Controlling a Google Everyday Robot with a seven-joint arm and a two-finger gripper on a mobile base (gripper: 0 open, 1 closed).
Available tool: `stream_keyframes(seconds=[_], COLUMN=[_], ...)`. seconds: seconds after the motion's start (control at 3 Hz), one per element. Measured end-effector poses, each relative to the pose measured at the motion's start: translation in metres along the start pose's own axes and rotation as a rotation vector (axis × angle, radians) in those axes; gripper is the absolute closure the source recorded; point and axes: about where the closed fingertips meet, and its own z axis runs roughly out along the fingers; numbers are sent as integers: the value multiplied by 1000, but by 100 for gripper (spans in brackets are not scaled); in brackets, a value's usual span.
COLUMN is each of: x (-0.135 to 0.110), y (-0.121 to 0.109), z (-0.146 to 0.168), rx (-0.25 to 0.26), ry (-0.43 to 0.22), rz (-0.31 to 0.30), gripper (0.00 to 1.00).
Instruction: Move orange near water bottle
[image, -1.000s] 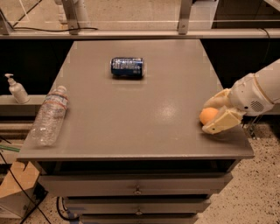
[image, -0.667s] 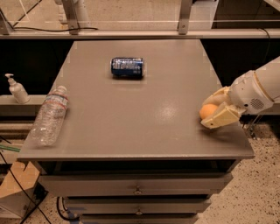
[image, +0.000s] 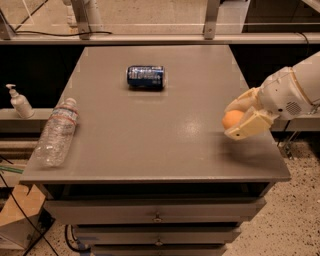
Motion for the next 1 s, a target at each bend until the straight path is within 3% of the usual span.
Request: stream_keyframes(seconds=[0.33,1.0], x=[-2,-91], y=[-1,1], z=[12,75], rx=[-26,-117], ry=[-41,-252], rz=[17,-106], gripper=[100,100])
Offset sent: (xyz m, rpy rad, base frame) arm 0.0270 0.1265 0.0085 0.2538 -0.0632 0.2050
